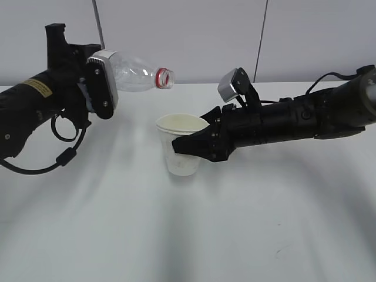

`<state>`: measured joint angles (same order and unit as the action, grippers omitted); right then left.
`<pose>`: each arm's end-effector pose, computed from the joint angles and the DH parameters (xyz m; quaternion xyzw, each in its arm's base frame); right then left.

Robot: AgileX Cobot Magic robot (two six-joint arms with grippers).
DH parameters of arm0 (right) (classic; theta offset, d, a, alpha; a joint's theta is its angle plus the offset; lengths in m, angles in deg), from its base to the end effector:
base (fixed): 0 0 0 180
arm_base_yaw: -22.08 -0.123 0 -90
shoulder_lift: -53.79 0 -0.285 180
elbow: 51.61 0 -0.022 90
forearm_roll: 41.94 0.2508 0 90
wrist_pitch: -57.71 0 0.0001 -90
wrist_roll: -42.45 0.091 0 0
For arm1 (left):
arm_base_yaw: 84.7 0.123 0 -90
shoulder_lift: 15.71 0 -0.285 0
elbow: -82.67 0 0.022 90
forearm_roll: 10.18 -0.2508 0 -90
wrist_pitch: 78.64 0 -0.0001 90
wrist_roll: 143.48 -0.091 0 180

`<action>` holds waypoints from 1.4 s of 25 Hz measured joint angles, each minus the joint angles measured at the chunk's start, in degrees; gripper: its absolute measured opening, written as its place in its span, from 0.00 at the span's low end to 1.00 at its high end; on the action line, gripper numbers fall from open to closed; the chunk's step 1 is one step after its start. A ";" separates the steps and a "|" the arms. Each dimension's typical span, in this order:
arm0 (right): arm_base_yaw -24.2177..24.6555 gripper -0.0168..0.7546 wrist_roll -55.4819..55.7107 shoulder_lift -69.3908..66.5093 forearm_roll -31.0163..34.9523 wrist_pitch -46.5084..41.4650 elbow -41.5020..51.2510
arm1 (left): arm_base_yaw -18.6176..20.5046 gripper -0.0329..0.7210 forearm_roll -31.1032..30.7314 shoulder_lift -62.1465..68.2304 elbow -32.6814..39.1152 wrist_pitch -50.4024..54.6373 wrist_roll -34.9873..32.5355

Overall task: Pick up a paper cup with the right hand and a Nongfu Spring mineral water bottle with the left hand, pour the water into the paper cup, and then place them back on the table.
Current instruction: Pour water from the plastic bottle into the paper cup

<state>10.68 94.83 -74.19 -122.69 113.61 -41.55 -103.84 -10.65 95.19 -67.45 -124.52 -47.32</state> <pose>0.3800 0.1524 0.1459 -0.4271 0.6939 0.3702 0.4461 0.3474 -0.1211 0.2010 0.5790 0.4555 0.3616 0.5714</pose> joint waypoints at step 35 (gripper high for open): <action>0.00 0.65 0.00 0.00 4.55 -2.97 0.00 | -0.85 0.59 12.00 0.22 0.00 6.24 68.56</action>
<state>10.68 94.83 -74.19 -118.14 110.64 -41.55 -104.68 1.35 95.41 -67.45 -118.29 21.24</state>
